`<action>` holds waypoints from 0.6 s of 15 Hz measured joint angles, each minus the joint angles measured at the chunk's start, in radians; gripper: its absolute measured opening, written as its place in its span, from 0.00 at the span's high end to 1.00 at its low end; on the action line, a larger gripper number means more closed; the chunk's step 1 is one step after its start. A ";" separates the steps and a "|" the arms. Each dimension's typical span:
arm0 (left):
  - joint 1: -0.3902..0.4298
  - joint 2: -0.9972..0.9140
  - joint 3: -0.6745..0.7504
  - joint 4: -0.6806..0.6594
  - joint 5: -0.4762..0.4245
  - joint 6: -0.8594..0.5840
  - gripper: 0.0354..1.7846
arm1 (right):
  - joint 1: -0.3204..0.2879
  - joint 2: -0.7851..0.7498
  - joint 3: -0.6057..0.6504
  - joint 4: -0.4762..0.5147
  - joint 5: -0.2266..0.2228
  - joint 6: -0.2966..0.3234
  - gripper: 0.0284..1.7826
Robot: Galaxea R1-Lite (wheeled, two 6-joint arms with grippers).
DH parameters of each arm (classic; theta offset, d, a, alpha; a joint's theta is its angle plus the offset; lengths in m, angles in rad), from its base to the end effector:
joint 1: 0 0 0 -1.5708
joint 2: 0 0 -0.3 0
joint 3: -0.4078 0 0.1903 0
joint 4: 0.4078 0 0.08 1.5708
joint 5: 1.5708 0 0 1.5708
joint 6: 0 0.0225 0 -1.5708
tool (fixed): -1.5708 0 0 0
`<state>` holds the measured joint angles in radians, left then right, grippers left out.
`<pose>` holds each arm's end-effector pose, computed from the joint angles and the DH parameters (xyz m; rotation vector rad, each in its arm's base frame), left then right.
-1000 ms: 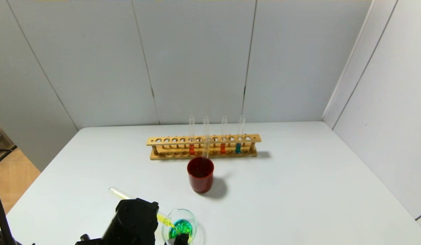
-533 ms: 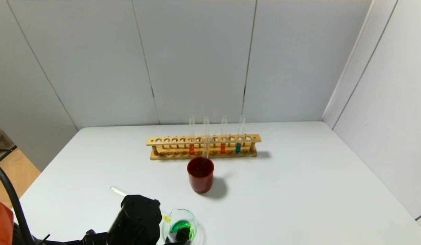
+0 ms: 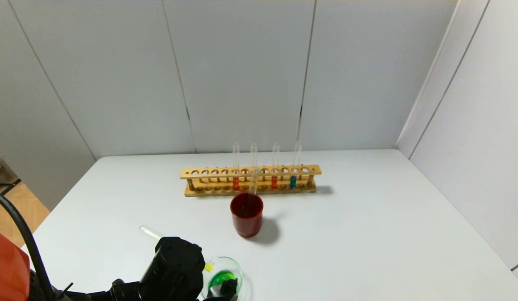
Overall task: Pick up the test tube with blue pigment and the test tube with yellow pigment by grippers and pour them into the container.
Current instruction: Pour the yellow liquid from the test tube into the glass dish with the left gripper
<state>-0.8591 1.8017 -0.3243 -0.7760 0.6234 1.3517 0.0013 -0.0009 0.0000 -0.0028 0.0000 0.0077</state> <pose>0.1635 -0.1695 0.0617 1.7849 0.3004 -0.5713 -0.0229 0.0000 0.0757 0.0077 -0.0037 0.0013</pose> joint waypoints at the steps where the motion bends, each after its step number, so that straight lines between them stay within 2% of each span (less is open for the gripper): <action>1: 0.000 0.002 0.000 0.000 0.000 0.008 0.83 | 0.000 0.000 0.000 0.000 0.000 0.000 0.02; 9: 0.004 0.026 -0.002 -0.002 0.014 0.051 0.83 | 0.000 0.000 0.000 0.000 0.000 0.000 0.02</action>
<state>-0.8553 1.8281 -0.3262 -0.7779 0.6379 1.4032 0.0013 -0.0009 0.0000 -0.0028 0.0000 0.0072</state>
